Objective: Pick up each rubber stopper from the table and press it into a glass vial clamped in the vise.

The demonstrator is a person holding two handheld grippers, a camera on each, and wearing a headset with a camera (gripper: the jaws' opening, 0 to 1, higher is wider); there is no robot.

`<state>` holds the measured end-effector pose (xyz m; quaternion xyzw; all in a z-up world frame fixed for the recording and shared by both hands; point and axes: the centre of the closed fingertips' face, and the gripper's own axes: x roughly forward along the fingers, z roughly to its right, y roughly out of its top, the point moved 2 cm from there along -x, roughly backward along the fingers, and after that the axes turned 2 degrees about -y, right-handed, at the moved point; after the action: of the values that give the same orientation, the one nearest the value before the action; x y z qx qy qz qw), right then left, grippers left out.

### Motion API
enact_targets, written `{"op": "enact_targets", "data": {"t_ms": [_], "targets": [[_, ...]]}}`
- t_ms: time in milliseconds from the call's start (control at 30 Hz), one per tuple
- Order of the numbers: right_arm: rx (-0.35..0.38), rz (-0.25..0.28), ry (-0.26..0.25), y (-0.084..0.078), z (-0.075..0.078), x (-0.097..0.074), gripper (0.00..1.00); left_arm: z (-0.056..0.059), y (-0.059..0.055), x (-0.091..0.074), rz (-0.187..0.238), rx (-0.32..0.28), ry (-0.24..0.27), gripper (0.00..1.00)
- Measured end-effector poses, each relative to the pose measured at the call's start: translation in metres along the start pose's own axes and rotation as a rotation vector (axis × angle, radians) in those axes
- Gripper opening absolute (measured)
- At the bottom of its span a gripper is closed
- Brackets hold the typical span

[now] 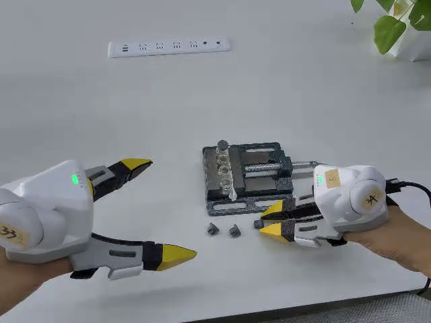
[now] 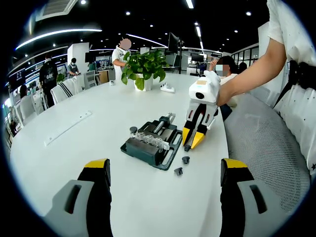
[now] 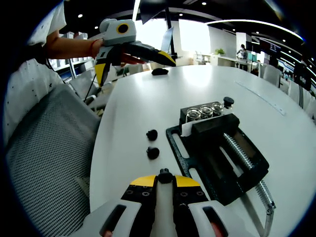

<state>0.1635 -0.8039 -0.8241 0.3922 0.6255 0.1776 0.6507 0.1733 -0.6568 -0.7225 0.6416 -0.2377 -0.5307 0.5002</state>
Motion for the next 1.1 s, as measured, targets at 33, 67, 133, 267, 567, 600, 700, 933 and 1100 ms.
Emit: {"op": "enact_targets", "data": {"t_ms": [33, 67, 133, 267, 567, 600, 700, 933, 1100], "targets": [[0.002, 0.002, -0.001, 0.000, 0.000, 0.000, 0.07, 0.000, 0.000, 0.000, -0.001, 0.000, 0.000, 0.92], [0.002, 0.004, -0.002, 0.000, 0.001, -0.001, 0.07, 0.000, 0.000, 0.000, 0.001, 0.001, 0.000, 0.92], [-0.002, 0.006, -0.002, 0.002, 0.001, -0.003, 0.07, 0.000, 0.001, 0.000, 0.003, 0.001, -0.001, 0.92], [-0.007, 0.025, 0.002, 0.010, -0.002, -0.010, 0.07, 0.001, 0.004, 0.000, 0.011, 0.005, -0.001, 0.90], [-0.029, 0.149, 0.024, 0.058, -0.016, -0.043, 0.06, 0.006, 0.021, 0.002, 0.056, 0.028, -0.008, 0.83], [-0.029, 0.162, 0.025, 0.063, -0.017, -0.047, 0.06, 0.006, 0.023, 0.002, 0.060, 0.030, -0.009, 0.81], [-0.033, 0.210, 0.034, 0.081, -0.021, -0.058, 0.06, 0.008, 0.032, 0.002, 0.079, 0.046, -0.018, 0.75], [-0.083, 0.266, 0.062, 0.117, -0.035, -0.078, 0.06, 0.020, 0.064, 0.002, 0.141, 0.060, -0.072, 0.47], [-0.111, 0.297, 0.070, 0.138, -0.042, -0.087, 0.06, 0.029, 0.083, 0.003, 0.179, 0.077, -0.117, 0.34]]}}
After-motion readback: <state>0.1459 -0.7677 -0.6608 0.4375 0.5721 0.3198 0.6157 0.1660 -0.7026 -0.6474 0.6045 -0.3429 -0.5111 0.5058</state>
